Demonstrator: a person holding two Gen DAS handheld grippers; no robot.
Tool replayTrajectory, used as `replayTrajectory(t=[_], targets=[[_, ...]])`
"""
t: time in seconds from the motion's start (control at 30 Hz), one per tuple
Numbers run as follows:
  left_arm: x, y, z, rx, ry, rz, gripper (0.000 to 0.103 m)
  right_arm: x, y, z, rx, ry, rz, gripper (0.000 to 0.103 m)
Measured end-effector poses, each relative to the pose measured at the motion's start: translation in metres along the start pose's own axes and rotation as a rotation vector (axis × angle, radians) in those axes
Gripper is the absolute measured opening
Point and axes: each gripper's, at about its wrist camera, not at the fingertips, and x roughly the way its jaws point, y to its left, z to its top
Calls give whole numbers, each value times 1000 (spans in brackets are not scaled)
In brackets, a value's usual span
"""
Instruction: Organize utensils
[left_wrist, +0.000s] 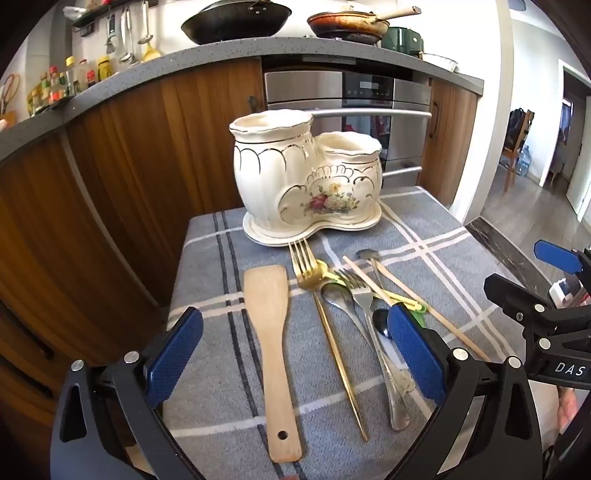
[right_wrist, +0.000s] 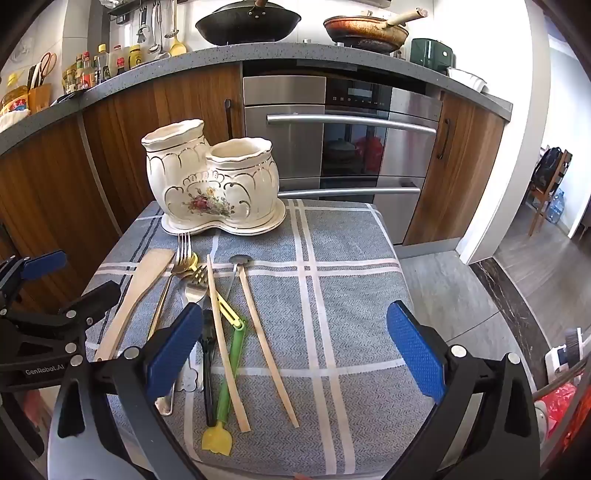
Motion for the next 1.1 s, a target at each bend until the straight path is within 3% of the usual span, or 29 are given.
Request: replayTrajectory(t=[1.1], targets=[[-3,2,1,-12,1,-9,100,-1,0,-1,0,-1,2,98]])
